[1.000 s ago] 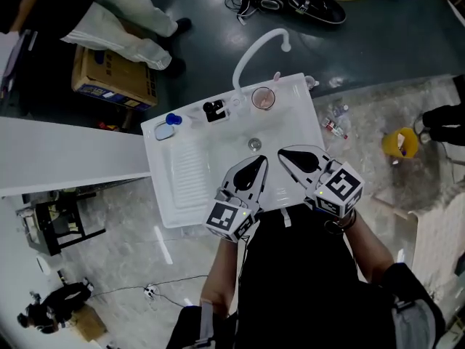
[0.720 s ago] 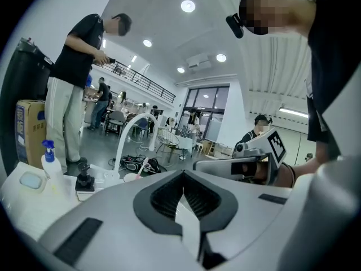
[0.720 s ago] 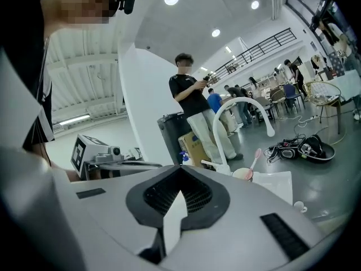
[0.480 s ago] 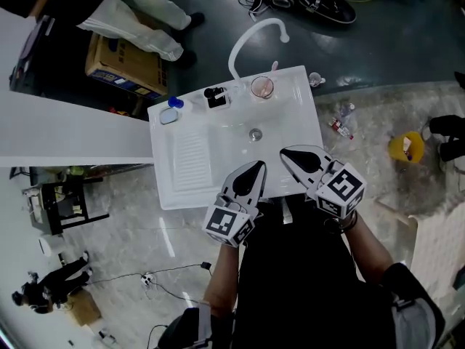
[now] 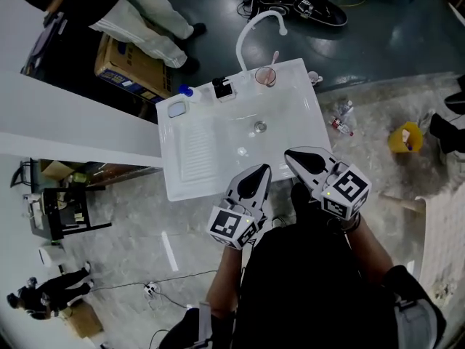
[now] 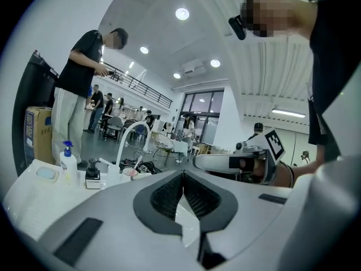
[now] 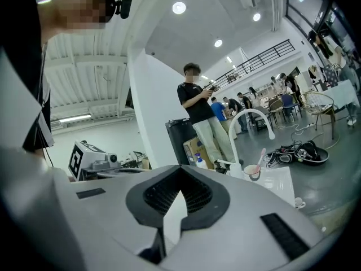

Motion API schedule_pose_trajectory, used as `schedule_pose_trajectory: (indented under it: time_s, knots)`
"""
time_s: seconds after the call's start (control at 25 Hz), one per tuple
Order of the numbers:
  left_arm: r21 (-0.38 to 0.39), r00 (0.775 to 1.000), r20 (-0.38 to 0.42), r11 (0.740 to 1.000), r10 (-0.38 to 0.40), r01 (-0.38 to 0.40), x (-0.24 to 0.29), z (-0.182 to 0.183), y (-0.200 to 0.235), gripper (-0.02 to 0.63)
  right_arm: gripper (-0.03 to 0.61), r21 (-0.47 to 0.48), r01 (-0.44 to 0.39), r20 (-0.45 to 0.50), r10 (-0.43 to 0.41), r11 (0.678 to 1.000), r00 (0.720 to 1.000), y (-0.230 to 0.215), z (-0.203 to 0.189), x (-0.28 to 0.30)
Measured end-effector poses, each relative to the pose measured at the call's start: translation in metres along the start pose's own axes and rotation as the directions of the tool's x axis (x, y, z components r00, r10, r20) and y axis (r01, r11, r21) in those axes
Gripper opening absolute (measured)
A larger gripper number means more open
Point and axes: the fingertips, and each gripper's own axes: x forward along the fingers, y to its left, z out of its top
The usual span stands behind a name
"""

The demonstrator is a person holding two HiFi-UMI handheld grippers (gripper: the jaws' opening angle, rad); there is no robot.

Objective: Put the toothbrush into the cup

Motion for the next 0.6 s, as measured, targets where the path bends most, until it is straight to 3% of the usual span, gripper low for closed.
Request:
schedule_pose_trajectory:
  time_s: [0.2,0.36,0.6]
  knots:
    - [0.003,0.999,0.013,0.999,-0.036,0.036,-0.044,-0.007,-0.016,0.011,0.014,-0.016,-0.002,0.011,0.003,1.0,1.0,0.051,-0.011,-0.004]
    - [-0.039,0.997,0.016,0.996,-0.08,0.08,-0.089,-0.032,-0.052,0.011,0.014,0.0,0.036,-0.007,-0.036,0.999,0.999,0.096,-0.036,-0.034]
    - [-0.029,0.992,0.04,0.993,-0.116,0.118,-0.117,-0.043,-0.074,0.011,0.014,-0.01,0.069,-0.024,-0.07,0.998,0.997,0.121,-0.056,-0.06]
